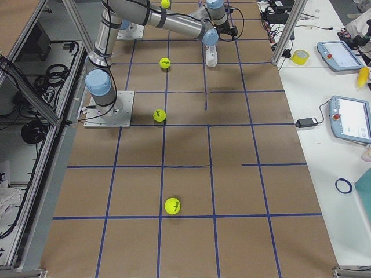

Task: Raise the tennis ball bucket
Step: 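Lay the can on its side, release, and raise the right gripper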

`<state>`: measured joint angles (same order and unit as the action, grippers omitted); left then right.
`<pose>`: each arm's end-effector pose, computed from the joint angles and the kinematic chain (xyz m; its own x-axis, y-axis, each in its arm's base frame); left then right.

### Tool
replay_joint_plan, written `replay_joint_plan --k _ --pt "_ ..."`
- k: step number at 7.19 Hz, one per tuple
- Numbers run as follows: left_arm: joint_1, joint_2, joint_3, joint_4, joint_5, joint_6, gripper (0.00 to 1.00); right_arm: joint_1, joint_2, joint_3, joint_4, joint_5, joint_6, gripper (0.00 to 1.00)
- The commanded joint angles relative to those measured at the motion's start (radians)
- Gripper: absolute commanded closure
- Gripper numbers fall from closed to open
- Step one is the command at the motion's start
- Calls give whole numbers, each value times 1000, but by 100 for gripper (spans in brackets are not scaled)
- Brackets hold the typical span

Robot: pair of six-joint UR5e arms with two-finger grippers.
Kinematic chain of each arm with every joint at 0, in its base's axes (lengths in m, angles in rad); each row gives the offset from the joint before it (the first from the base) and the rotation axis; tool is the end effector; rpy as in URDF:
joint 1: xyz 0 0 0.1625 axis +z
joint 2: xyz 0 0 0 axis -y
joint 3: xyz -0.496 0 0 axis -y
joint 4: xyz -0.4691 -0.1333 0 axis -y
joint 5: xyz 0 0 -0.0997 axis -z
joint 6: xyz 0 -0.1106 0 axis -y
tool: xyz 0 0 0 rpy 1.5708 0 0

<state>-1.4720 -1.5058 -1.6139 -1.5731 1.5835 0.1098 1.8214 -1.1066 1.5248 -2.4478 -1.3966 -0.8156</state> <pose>-0.0781 -0.5490 0.5591 -0.9998 0.0107 -0.0148 0.0110 0.9998 -0.0181 0.3432 -0.7259 0.3620 -0.4790 -0.8508 0.2160 -0.8333 0.3634 -0.4167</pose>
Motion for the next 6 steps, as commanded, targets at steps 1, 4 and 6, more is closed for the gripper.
replay_joint_plan --k 1,4,6 --pt "-1 -2 -4 16 3 -15 0 -178 -160 0 264 -1 29 0" --pt "4 -31 -8 15 -16 -9 0 -263 -382 -8 506 -89 321 0" --pt "4 -54 -21 91 -191 -19 0 -261 -487 -12 795 -149 523 0"
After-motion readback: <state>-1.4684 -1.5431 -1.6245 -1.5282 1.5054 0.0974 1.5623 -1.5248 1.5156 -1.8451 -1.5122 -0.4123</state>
